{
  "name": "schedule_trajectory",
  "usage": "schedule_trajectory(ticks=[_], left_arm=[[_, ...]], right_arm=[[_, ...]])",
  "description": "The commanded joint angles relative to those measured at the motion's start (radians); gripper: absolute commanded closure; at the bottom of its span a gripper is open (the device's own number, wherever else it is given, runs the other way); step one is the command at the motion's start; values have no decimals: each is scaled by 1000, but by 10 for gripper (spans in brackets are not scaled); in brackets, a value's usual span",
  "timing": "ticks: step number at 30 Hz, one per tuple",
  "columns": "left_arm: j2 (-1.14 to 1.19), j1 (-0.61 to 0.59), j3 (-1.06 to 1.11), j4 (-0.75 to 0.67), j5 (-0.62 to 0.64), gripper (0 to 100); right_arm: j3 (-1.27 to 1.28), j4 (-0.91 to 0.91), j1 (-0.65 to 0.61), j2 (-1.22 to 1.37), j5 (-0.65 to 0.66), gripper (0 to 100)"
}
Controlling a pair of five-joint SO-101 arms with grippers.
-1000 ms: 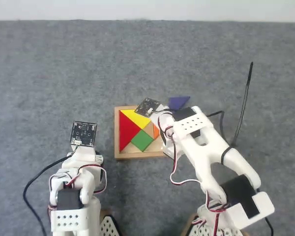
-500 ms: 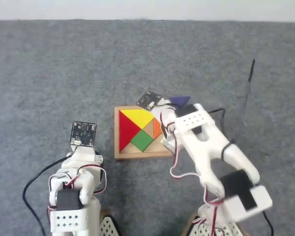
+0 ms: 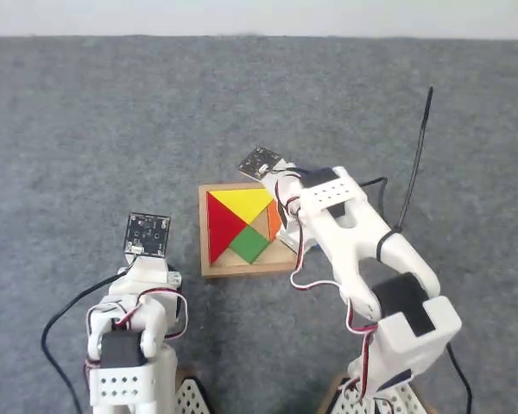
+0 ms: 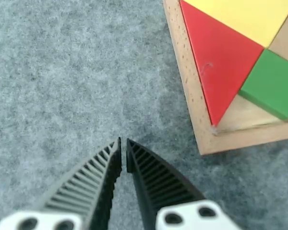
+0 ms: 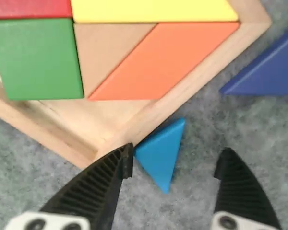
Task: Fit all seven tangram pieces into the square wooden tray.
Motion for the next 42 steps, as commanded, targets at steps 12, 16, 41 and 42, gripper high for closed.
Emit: schedule_trajectory(ticks=[12, 16, 41, 42], left_arm=[[-20, 3, -12, 3, -2, 979], [-20, 3, -12, 3, -2, 979], [-20, 3, -12, 3, -2, 979], [-20, 3, -12, 3, -2, 979]], right_arm=[[31, 15, 160, 36, -49, 756], [32, 16, 177, 35, -52, 756], [295, 101, 140, -315, -204, 757], [298, 97, 140, -298, -207, 757]])
